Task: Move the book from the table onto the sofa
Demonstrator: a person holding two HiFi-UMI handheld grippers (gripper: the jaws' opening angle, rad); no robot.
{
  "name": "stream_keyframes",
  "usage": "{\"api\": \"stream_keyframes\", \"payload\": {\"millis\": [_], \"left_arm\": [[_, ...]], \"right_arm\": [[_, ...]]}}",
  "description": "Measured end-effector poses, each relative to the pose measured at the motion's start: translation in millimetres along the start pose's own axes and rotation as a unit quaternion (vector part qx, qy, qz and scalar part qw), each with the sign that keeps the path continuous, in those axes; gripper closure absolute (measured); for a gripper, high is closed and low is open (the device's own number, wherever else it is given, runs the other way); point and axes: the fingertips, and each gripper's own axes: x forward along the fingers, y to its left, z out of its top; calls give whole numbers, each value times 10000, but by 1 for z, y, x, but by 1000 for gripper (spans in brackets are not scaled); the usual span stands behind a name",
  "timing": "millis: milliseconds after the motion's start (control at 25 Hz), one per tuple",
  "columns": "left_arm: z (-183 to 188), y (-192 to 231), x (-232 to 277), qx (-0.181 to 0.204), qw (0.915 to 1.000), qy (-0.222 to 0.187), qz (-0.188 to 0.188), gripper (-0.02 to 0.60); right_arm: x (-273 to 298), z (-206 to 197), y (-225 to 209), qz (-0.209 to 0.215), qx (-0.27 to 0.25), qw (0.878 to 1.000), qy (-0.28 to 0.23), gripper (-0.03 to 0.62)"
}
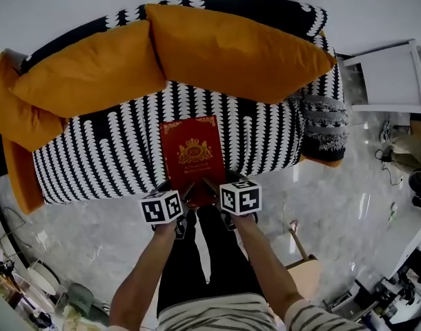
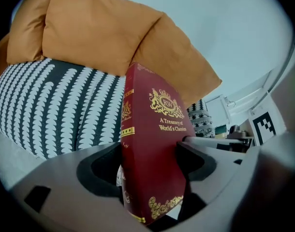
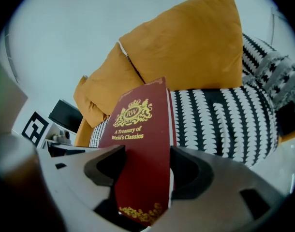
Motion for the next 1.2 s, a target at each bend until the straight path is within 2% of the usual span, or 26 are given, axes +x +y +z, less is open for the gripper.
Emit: {"api": "stream_keyframes", "payload": {"millis": [200, 600, 960, 1200], "left_arm": [[-2, 10, 21, -130, 9999, 25, 9, 212], [4, 30, 54, -124, 9999, 109, 3, 222], [-1, 47, 84, -98, 9992, 375, -105, 225], [4, 54, 96, -334, 9985, 414, -114, 225]], "right_arm": [[18, -1, -15, -57, -25, 10000, 65, 289], [52, 2, -35, -42, -6, 10000, 18, 293], [79, -5, -53, -182, -78, 9998, 61, 296], [91, 2, -60, -258, -77, 9996, 46, 299]]}}
